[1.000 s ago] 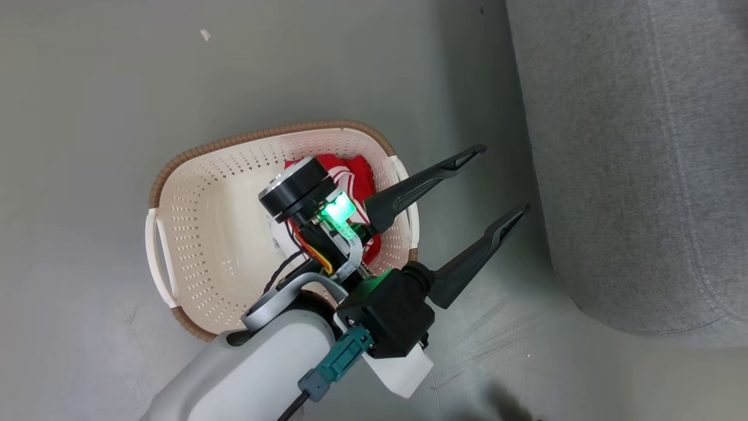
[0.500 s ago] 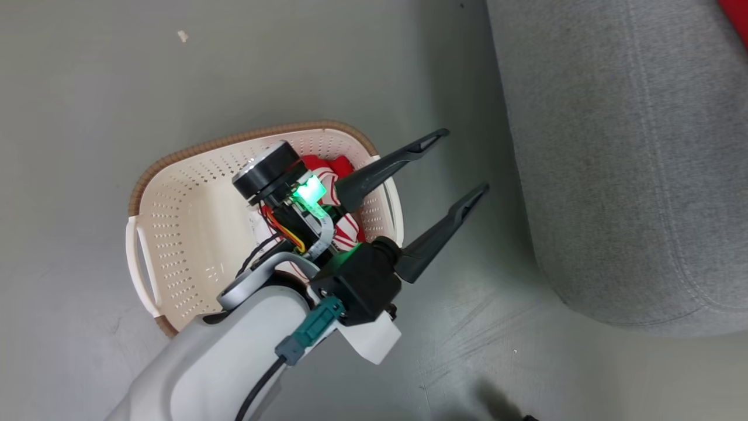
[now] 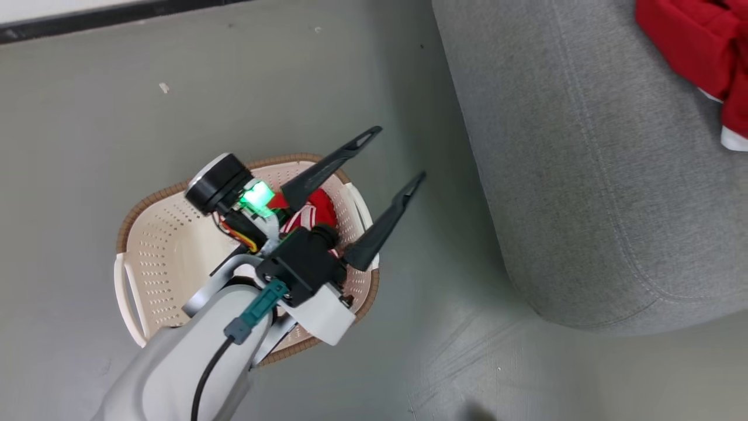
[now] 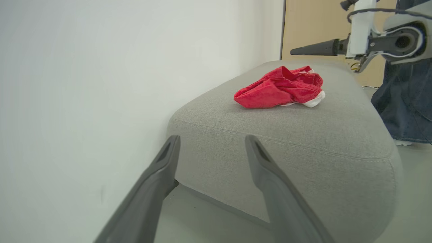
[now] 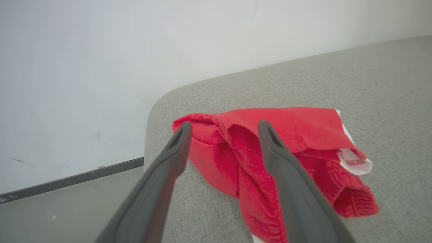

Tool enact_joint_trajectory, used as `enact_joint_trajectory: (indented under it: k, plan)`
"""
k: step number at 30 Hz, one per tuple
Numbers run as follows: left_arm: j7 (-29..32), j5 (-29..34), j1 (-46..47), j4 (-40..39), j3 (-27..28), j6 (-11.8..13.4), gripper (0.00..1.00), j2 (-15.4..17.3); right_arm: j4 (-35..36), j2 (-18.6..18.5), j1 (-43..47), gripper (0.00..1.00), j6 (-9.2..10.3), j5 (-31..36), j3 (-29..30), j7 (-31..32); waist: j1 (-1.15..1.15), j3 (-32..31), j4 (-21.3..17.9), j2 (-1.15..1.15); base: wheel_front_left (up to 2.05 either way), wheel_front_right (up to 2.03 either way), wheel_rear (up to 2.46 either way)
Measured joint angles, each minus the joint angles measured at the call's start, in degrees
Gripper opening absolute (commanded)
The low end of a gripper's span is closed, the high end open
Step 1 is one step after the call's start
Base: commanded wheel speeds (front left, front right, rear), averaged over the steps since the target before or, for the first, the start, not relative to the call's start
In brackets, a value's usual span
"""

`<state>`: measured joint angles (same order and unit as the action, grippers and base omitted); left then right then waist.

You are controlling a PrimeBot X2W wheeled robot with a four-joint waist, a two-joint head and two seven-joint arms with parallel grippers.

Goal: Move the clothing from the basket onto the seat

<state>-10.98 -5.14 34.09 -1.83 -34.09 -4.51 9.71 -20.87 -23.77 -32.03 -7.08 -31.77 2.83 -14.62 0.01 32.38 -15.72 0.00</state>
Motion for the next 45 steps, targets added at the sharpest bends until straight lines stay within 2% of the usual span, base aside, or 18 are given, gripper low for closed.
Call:
enact_joint_trajectory:
  k: [12, 20, 28, 35, 45]
  plan:
    - [-2.2, -3.1, -5.4, 3.0, 8.3, 5.7, 1.0, 1.4, 8.0, 5.3, 1.2, 1.0, 0.01, 4.8, -6.0, 0.0, 0.0, -5.5, -0.1, 0.0, 0.0, 0.0, 0.0]
    - [-2.9, -6.5, -11.4, 4.5, 15.5, 10.7, 1.0, 2.2, 9.5, 8.2, 2.0, 1.0, 0.01, 10.3, -8.7, 0.0, 0.0, -9.6, 1.5, 0.0, 0.0, 0.0, 0.0]
    - [-3.3, -9.7, -18.8, 5.7, 20.6, 13.6, 1.0, 2.7, 9.5, 11.4, 5.3, 1.0, 0.0, 15.6, -10.8, 0.0, 0.0, -13.9, 3.8, 0.0, 0.0, 0.0, 0.0]
    - [-3.3, -11.7, -25.1, 6.6, 25.2, 15.5, 1.0, 2.7, 9.3, 14.6, 10.2, 1.0, 0.0, 17.8, -10.2, 0.0, 0.0, -17.6, 5.9, 0.0, 0.0, 0.0, 0.0]
    - [-3.3, -12.5, -31.1, 6.2, 27.5, 16.0, 1.0, 1.9, 9.3, 17.8, 18.7, 1.0, 0.0, 21.3, -7.1, 0.0, 0.0, -22.9, 8.6, 0.0, 0.0, 0.0, 0.0]
